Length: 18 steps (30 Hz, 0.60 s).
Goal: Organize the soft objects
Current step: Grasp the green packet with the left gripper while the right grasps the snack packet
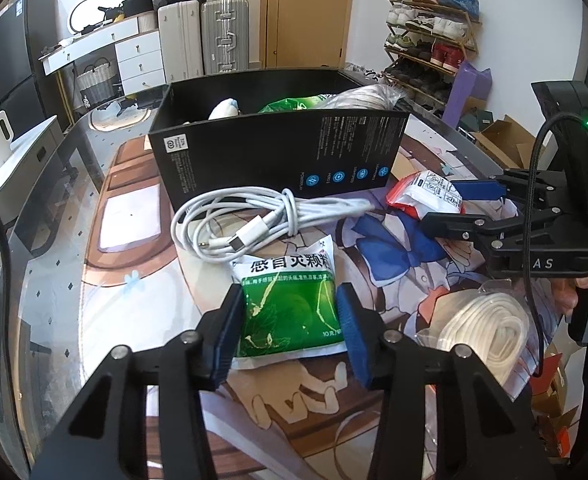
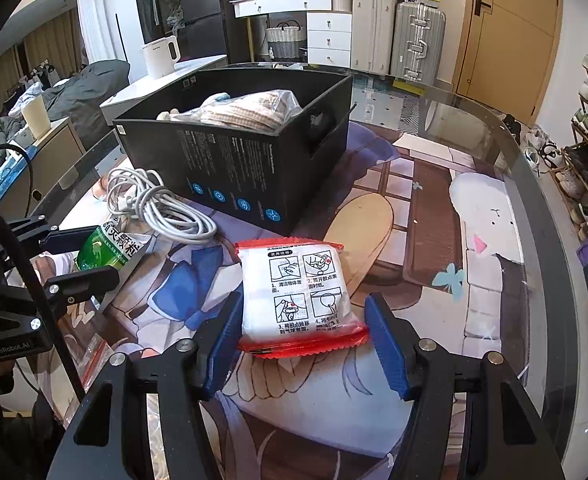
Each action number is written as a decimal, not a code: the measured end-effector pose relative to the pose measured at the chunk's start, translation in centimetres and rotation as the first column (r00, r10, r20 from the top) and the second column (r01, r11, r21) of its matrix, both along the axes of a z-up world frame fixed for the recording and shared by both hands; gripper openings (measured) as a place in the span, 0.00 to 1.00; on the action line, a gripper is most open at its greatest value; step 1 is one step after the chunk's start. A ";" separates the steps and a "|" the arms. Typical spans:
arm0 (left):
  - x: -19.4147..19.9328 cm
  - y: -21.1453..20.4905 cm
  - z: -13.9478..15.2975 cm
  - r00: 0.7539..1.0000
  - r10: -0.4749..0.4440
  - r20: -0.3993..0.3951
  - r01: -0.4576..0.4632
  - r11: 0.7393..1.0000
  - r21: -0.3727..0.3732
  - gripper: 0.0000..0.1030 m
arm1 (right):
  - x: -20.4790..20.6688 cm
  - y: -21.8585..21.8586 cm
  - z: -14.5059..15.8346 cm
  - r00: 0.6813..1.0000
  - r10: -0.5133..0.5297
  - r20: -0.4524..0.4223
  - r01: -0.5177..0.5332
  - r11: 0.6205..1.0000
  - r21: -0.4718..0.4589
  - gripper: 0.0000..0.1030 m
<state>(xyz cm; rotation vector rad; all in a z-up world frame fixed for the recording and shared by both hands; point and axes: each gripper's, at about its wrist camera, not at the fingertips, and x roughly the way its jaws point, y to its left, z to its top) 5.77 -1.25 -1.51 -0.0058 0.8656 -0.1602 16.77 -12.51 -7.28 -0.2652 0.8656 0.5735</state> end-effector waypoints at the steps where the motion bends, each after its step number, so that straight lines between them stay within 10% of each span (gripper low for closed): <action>1: -0.2 0.1 0.0 1.000 -0.002 0.001 0.002 1.000 -0.003 0.43 | 0.0 -0.1 0.1 1.000 0.000 0.001 0.000 1.000 0.006 0.61; 18: -2.1 1.3 0.9 0.999 -0.013 0.033 0.015 0.999 -0.050 0.42 | -0.5 0.4 -0.4 1.000 0.027 -0.005 -0.027 1.000 -0.012 0.62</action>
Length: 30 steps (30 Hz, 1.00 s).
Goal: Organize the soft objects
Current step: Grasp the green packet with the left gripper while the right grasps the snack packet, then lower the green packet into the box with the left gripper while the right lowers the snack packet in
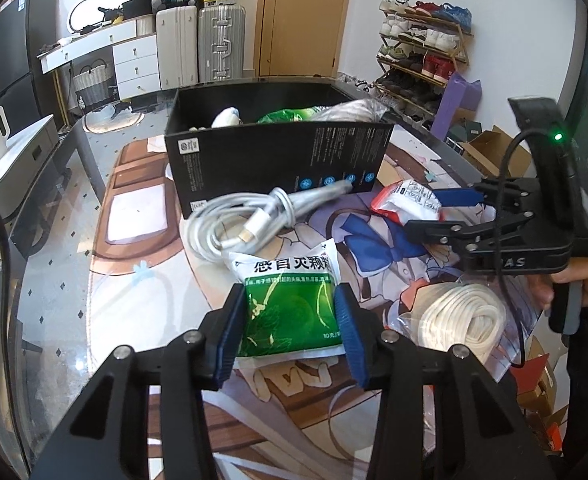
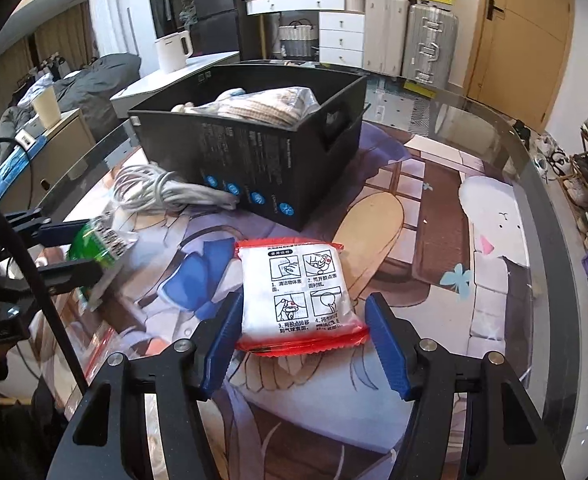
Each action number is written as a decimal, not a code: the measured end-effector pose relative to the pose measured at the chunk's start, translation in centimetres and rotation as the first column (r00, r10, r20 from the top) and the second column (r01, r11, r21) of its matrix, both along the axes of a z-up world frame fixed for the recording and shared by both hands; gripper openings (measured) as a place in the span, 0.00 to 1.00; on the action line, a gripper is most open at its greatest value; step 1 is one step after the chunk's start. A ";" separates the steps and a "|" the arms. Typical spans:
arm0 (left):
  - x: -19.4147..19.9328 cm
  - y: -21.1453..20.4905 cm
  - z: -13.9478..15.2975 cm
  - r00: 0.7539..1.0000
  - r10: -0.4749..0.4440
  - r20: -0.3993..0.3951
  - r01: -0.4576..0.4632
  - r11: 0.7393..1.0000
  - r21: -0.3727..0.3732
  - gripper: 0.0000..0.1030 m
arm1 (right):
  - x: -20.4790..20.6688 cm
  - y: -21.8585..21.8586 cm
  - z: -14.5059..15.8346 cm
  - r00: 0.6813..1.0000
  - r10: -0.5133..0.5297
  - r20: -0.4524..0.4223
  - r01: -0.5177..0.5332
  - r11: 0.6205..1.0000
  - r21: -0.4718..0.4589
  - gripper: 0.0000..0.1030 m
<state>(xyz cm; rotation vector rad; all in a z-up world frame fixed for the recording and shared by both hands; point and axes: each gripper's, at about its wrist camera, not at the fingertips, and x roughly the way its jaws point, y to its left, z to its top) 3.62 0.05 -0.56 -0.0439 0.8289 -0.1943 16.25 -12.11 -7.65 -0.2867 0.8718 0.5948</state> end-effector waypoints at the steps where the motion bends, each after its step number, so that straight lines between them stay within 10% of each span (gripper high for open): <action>1: 0.0 0.1 0.1 1.000 0.001 0.003 -0.001 1.000 -0.004 0.42 | -0.1 0.1 -0.1 1.000 0.000 0.008 0.000 1.000 -0.002 0.63; 30: -0.6 2.3 3.7 0.990 0.057 0.126 -0.047 0.996 -0.080 0.42 | -2.0 -0.7 5.2 0.992 0.008 0.127 -0.019 0.997 0.080 0.56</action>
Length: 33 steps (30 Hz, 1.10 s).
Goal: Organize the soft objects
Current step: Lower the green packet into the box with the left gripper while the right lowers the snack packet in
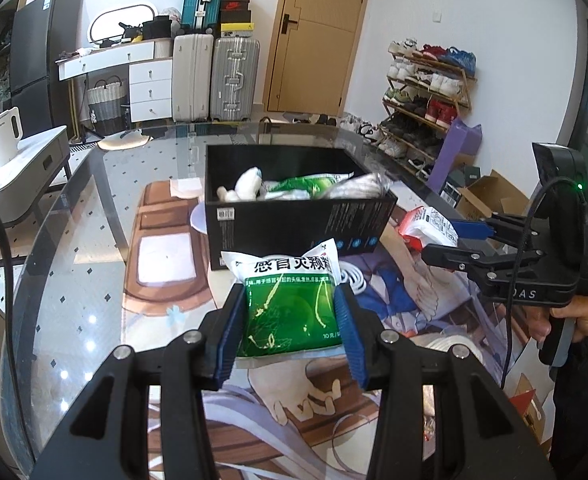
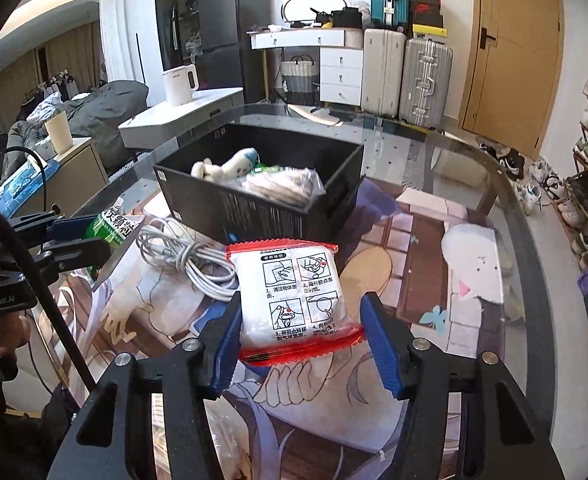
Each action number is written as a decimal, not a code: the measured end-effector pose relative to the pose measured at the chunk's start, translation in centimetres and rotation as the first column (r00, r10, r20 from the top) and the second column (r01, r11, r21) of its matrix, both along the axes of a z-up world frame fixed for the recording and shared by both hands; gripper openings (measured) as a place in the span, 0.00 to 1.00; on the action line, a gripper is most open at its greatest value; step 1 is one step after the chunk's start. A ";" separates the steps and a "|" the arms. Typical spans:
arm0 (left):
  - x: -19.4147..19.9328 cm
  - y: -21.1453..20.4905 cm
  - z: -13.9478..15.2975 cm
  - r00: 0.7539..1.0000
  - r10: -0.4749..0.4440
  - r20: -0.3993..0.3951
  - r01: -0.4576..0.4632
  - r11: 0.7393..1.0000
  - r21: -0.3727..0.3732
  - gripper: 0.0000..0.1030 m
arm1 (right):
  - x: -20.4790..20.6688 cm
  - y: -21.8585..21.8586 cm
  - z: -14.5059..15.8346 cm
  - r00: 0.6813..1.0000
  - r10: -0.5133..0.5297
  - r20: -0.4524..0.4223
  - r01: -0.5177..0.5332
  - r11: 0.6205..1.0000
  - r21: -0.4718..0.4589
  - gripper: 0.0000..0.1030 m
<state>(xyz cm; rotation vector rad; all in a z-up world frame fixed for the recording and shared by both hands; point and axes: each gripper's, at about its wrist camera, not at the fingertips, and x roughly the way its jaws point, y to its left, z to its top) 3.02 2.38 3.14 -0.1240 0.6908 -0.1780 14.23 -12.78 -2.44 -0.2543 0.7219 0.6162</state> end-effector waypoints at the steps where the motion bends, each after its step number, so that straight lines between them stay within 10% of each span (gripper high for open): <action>1: 0.0 0.1 0.1 1.000 0.001 0.005 -0.001 1.000 -0.002 0.42 | -0.1 0.0 0.3 1.000 -0.004 0.008 0.004 1.000 0.004 0.56; 33: 5.3 2.2 5.3 0.988 0.016 0.153 -0.018 1.000 0.012 0.42 | 1.9 3.0 7.0 0.995 -0.036 0.091 0.029 0.997 0.078 0.56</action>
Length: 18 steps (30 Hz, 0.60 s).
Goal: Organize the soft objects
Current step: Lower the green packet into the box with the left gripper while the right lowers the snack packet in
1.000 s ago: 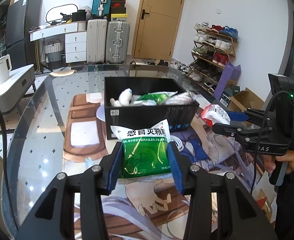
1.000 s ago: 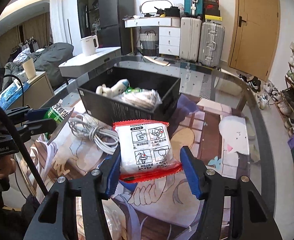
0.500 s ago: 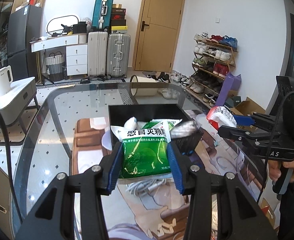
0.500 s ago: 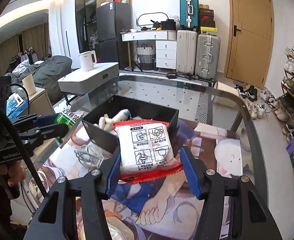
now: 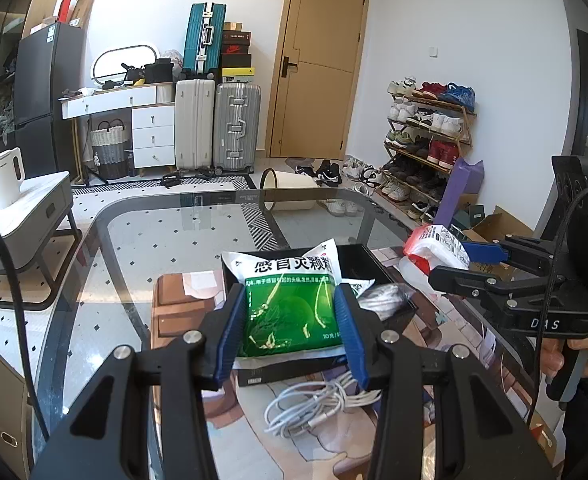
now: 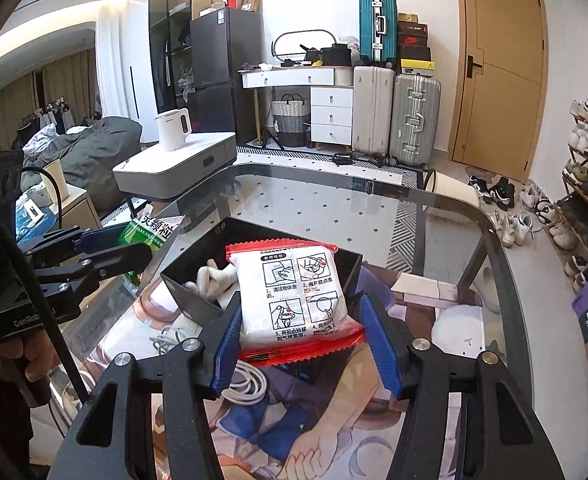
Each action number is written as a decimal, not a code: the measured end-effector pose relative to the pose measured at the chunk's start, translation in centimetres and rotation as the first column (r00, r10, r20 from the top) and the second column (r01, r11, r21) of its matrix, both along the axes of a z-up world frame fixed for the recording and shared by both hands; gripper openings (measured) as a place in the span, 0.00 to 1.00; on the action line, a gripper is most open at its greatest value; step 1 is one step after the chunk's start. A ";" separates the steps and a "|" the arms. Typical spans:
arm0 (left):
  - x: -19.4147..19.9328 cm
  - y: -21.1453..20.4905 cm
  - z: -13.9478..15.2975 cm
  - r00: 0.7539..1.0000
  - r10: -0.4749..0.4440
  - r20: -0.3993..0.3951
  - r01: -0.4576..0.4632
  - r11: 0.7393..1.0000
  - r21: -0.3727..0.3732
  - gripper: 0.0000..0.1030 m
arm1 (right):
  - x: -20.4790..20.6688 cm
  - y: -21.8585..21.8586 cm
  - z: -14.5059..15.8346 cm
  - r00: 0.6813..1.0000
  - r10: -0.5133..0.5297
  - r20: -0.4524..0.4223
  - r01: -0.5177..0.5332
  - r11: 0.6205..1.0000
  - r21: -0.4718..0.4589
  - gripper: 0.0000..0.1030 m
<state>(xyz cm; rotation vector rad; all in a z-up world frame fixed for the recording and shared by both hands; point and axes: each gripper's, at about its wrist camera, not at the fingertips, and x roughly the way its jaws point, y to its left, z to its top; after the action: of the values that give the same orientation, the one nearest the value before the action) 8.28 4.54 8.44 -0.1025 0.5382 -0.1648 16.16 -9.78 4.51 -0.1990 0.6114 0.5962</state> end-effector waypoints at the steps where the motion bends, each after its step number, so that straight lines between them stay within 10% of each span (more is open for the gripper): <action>1: 0.2 0.0 0.0 1.000 0.000 0.002 0.000 1.000 0.001 0.42 | 0.0 0.0 0.0 1.000 -0.002 0.001 0.002 1.000 -0.001 0.56; 18: 3.8 -0.1 -1.1 1.000 -0.006 -0.017 0.006 1.000 0.017 0.42 | 2.6 1.6 -0.4 1.000 0.014 -0.025 -0.015 1.000 -0.027 0.56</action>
<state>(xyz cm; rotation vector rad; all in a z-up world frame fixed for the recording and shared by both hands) 12.10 4.45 7.34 -0.0862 0.5565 -0.1653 18.74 -8.22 4.12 -0.2223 0.6426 0.6049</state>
